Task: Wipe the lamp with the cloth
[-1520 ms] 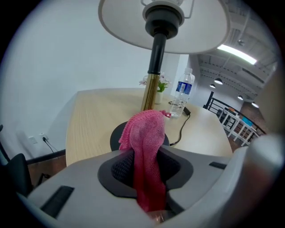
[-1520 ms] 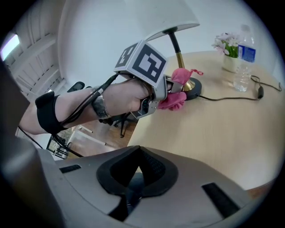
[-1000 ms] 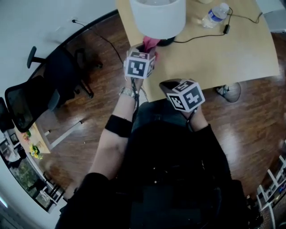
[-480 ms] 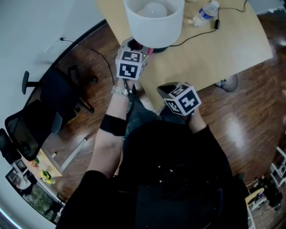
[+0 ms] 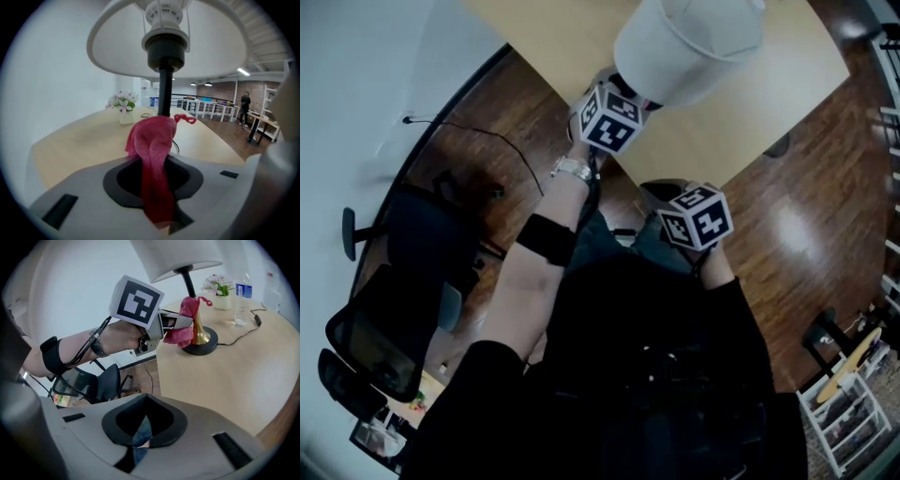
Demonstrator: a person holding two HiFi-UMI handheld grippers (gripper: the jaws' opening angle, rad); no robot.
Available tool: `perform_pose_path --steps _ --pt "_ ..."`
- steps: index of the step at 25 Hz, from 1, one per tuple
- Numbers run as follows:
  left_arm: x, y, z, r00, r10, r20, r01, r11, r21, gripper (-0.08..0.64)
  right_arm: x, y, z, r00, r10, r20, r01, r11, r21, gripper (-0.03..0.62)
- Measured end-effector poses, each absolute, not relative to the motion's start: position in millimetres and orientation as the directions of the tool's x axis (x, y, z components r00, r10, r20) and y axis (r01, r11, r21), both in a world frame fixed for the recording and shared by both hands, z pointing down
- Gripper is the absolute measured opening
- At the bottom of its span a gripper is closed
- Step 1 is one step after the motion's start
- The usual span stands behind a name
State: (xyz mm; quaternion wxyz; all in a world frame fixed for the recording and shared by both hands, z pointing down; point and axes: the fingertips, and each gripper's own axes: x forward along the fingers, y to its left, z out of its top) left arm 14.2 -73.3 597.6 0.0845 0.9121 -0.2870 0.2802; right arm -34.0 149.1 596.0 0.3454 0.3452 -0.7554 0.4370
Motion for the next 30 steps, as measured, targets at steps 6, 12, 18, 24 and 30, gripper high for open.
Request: perform_pose_path --steps 6,12,18,24,30 --pt "18 -58 629 0.678 -0.324 0.66 -0.46 -0.887 0.037 0.115 -53 164 593 -0.48 -0.264 0.837 -0.866 0.293 -0.405 0.005" --pt "5 -32 648 0.604 -0.234 0.762 -0.401 -0.915 0.037 0.115 -41 164 585 -0.472 -0.299 0.829 -0.875 0.271 -0.401 0.005" --pt "-34 -17 646 0.542 -0.25 0.802 -0.421 -0.907 0.001 0.115 -41 130 580 -0.523 -0.369 0.769 -0.85 0.294 -0.437 0.005" --pt "-54 -45 604 0.594 -0.386 0.705 -0.488 -0.871 -0.065 0.115 -54 127 588 -0.574 -0.383 0.724 -0.818 0.311 -0.484 0.005" --pt "-23 -79 567 0.74 -0.357 0.57 -0.357 -0.927 -0.116 0.115 -58 121 601 -0.521 -0.384 0.762 -0.853 0.237 -0.464 0.005"
